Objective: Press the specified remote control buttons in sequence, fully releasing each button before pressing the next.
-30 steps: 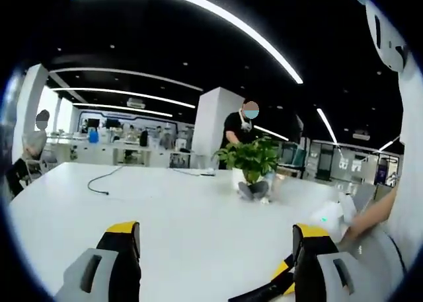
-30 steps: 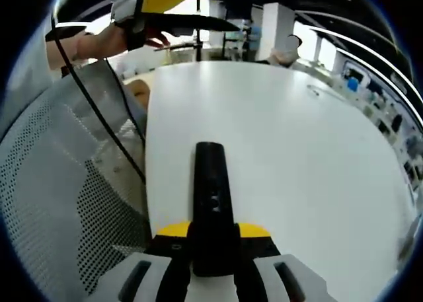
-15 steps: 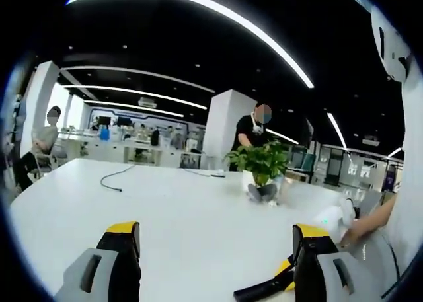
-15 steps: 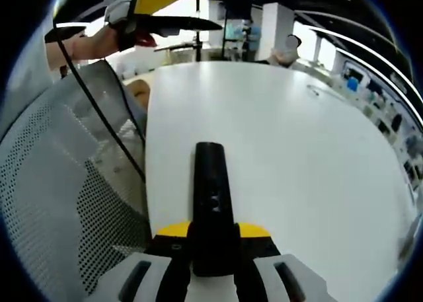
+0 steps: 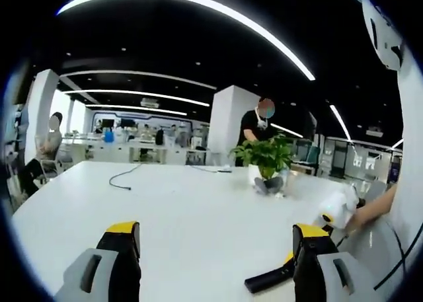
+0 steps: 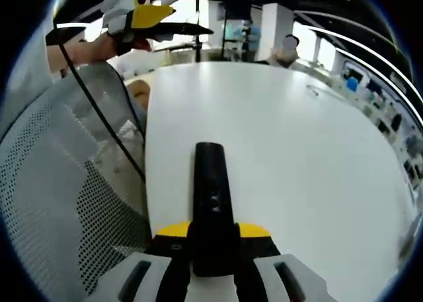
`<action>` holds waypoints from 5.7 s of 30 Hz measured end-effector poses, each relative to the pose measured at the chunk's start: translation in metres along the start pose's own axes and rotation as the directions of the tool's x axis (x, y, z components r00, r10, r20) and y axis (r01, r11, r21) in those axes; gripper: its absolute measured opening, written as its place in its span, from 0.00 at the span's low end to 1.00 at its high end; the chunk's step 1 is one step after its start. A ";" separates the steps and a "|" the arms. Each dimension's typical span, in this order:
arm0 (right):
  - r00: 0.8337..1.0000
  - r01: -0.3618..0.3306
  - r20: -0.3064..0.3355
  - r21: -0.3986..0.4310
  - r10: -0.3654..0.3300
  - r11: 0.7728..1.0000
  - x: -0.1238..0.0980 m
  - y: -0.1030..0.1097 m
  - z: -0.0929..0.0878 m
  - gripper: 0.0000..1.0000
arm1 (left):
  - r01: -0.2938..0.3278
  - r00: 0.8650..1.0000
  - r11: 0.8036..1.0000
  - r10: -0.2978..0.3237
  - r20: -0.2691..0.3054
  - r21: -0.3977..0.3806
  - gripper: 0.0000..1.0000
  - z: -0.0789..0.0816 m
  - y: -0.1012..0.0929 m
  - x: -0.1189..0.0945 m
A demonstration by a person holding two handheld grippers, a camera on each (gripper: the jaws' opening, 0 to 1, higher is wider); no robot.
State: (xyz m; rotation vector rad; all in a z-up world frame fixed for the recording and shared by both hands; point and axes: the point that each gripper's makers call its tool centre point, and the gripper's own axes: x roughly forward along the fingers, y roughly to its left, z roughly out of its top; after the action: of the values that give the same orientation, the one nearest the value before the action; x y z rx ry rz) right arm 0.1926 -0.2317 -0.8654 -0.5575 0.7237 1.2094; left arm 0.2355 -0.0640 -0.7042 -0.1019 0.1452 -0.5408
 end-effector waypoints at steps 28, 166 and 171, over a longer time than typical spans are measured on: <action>0.999 -0.024 -0.033 -0.034 0.023 0.999 0.001 -0.001 0.001 0.21 | 0.029 0.995 0.988 -0.014 -0.099 0.153 1.00 -0.021 -0.018 -0.013; 0.956 -0.231 -0.232 -0.206 0.181 0.951 0.072 -0.188 0.087 0.21 | 0.015 0.997 0.982 -0.001 -0.075 0.188 1.00 -0.020 -0.015 -0.007; 0.955 -0.232 -0.240 -0.225 0.177 0.946 0.074 -0.192 0.088 0.21 | 0.020 0.997 0.983 -0.006 -0.077 0.185 1.00 -0.020 -0.016 -0.007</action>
State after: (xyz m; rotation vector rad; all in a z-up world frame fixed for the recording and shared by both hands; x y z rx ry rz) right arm 0.4087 -0.1732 -0.8616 -0.8511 0.8339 1.4624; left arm 0.2179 -0.0750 -0.7208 0.0996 0.1678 -0.5691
